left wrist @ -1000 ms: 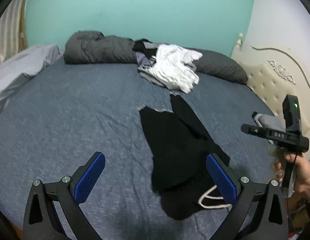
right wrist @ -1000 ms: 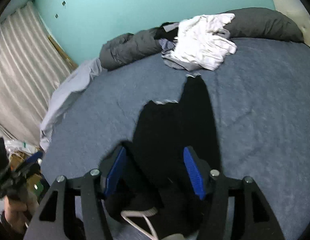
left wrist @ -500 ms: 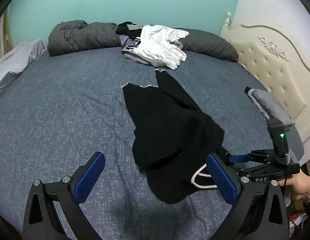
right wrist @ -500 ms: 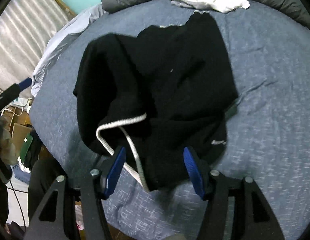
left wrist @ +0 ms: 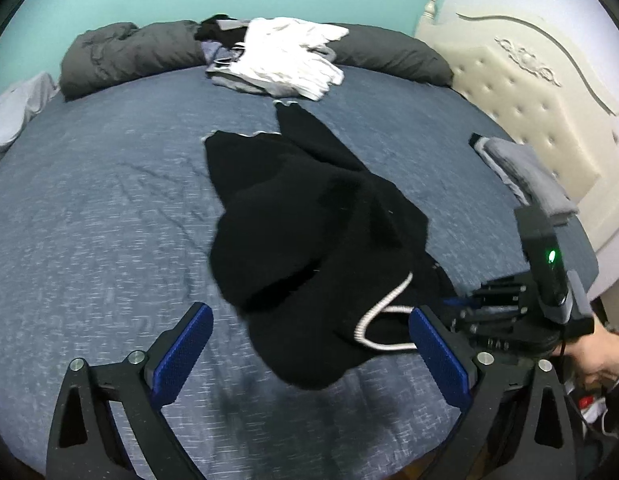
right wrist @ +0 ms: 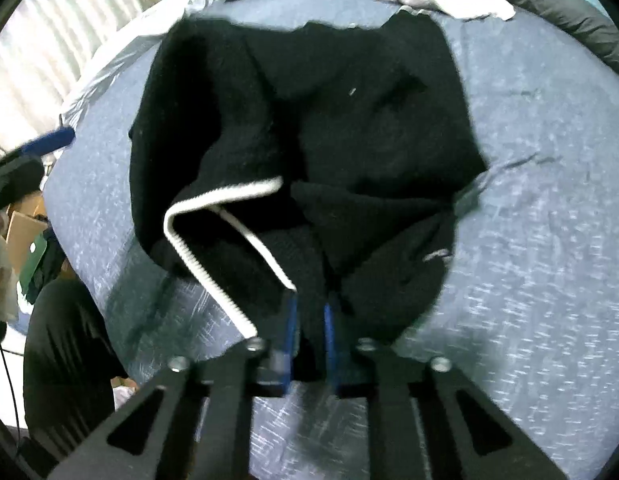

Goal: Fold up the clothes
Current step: 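Grasp the hoodie hem with the left tool while the right tool holds it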

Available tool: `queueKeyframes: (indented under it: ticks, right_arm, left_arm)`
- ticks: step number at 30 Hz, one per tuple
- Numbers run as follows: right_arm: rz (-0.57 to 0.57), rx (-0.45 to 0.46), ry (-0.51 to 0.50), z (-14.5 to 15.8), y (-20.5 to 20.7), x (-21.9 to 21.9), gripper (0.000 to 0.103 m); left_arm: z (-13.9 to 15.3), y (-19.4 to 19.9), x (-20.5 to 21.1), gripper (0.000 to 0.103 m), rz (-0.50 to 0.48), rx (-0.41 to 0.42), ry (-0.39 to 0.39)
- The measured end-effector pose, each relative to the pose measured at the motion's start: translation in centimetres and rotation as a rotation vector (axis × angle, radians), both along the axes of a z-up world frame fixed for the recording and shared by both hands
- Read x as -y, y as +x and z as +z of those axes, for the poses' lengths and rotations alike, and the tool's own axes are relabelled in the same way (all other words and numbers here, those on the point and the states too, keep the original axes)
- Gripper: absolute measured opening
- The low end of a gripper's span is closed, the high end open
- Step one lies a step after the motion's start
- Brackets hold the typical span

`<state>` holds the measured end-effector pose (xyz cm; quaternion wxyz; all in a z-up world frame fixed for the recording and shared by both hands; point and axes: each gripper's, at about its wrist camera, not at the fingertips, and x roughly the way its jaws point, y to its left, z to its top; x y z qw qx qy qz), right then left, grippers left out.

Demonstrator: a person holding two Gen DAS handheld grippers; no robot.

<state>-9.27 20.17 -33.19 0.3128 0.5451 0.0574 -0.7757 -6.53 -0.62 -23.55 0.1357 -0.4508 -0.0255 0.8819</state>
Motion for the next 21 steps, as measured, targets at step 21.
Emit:
queueKeyframes:
  ticks: [21]
  right_arm:
    - [-0.23, -0.015, -0.065, 2.1, -1.1, -8.6, 0.009]
  left_arm:
    - [-3.8, -3.1, -9.5, 0.073, -0.217, 0.052, -0.015]
